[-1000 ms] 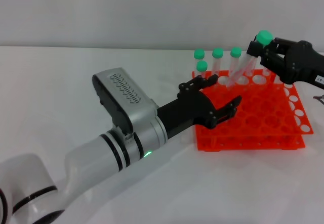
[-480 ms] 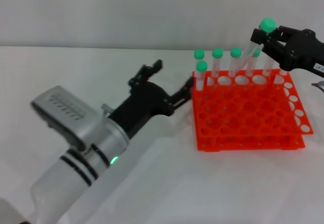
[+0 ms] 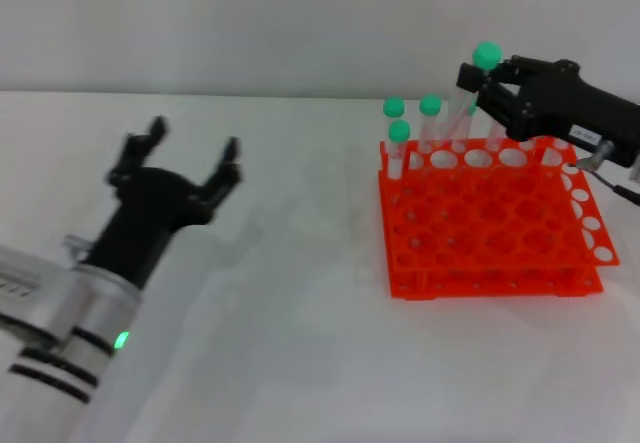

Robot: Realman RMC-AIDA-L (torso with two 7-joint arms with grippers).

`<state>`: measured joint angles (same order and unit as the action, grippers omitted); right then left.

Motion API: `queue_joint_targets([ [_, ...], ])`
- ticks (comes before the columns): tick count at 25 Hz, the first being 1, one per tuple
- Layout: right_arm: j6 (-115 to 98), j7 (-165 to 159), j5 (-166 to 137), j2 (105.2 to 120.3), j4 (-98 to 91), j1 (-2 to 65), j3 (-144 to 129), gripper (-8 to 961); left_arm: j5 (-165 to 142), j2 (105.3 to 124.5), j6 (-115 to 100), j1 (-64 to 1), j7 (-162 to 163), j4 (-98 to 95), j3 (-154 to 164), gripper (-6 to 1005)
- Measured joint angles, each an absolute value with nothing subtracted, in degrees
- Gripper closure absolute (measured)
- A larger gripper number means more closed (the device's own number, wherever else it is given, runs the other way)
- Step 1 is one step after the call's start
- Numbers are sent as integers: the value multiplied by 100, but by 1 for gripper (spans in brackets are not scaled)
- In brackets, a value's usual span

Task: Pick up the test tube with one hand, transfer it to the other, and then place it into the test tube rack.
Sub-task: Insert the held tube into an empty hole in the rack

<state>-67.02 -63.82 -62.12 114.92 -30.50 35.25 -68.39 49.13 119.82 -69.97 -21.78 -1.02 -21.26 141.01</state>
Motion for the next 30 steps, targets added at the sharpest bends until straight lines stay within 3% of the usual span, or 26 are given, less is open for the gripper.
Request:
queue_joint_targets([
  [30,-5560,-6241,-6143,11604,-2790,3868,-7601,691,5983,11979,-7123,-2008,-1,-1881,14142,127],
])
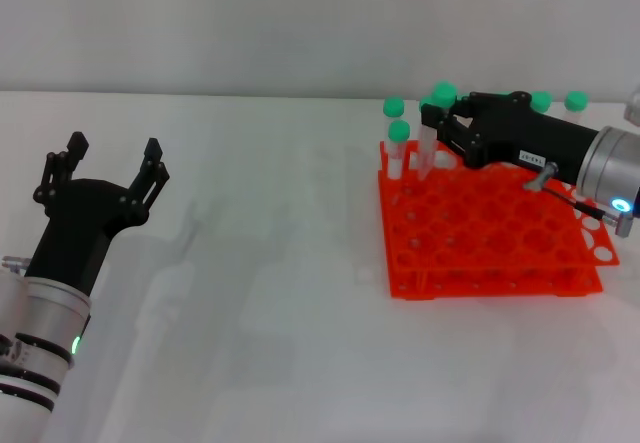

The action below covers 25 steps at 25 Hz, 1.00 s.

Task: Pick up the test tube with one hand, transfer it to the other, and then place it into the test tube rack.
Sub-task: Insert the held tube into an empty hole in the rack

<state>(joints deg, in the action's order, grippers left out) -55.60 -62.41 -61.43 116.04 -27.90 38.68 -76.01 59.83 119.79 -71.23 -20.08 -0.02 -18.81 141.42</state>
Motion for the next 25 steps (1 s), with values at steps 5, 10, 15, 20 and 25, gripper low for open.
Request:
queue_joint_targets([
  [5,-5431,-6083,-5941,11621,-2732,3885,-7672,688,5977,11979,-7119,-2014,0,-1881,14142,128],
  [10,-5265,-5982,-5837,11621,-2695,3926,-7743,684,5960,11979,-7118,-2006,16,-1881,14151,129],
  [15,-5111,-5973,-5835,11619,-2660,3958,-7779,680,5952,11979,-7117,-2002,178,-1880,14151,129],
  [20,-4951,-5967,-5835,11619,-2657,3965,-7886,677,5945,11979,-7111,-2031,228,-1858,14151,129],
  [25,-4881,-5967,-5835,11619,-2532,4047,-7901,673,5950,11979,-7110,-2047,229,-1854,14150,128],
])
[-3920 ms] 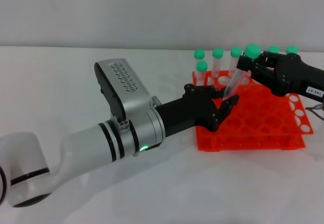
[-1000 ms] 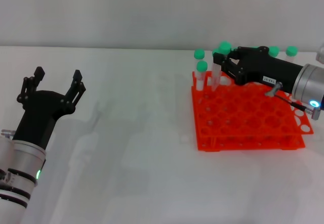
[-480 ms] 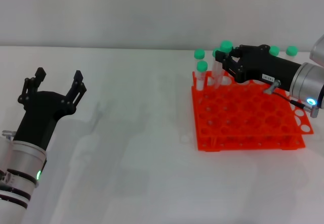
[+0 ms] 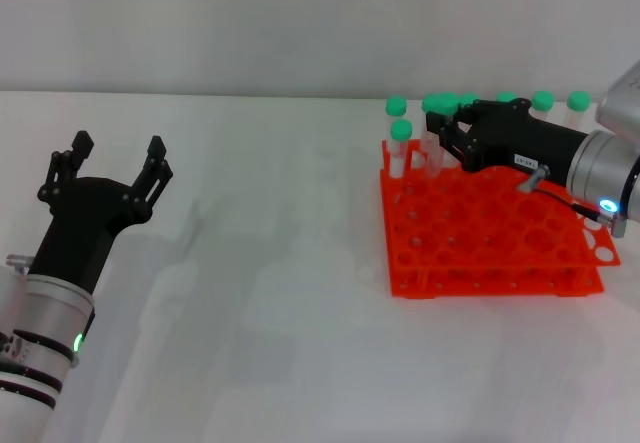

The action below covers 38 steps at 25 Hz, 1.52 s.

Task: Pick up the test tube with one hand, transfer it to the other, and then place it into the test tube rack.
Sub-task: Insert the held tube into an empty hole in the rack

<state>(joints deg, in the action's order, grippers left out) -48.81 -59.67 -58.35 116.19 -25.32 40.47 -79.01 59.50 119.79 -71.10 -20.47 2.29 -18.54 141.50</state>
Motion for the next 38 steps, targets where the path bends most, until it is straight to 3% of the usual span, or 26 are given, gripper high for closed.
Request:
queue_joint_targets([
  [34,-4699,-5812,-5829,11619,-2269,4117,-8113,648,5977,11979,-7092,-2047,271,-1845,14150,127],
  [38,-4733,-5848,-5828,11619,-2306,4077,-8112,568,5977,11979,-7092,-2039,281,-1843,14150,126],
])
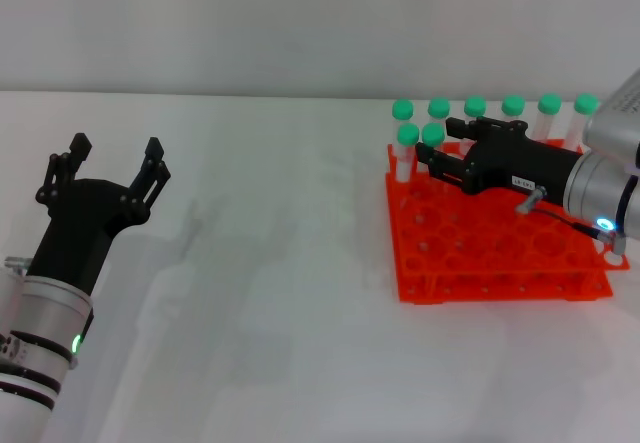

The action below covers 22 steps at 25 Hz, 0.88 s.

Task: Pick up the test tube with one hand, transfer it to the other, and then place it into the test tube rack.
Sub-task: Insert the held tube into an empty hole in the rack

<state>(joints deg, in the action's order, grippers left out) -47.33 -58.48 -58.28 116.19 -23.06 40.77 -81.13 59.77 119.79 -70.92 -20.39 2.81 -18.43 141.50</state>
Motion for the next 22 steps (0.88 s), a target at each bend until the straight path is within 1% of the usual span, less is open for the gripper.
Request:
queue_joint_targets([
  [8,-4802,-5875,-5699,11619,-2374,3923,-8109,407,5973,11967,-7093,-2046,281,-1828,14150,125],
  [10,-4802,-5876,-5658,11619,-2378,3884,-8104,176,5968,11960,-7093,-2059,281,-1824,14150,124],
  [16,-4913,-5879,-5459,11607,-2456,3699,-8100,73,5958,11953,-7093,-2085,282,-1780,14150,123],
  [22,-5493,-5674,-5098,11600,-2779,3056,-8074,73,5972,11957,-7093,-2095,282,-1759,14120,122],
])
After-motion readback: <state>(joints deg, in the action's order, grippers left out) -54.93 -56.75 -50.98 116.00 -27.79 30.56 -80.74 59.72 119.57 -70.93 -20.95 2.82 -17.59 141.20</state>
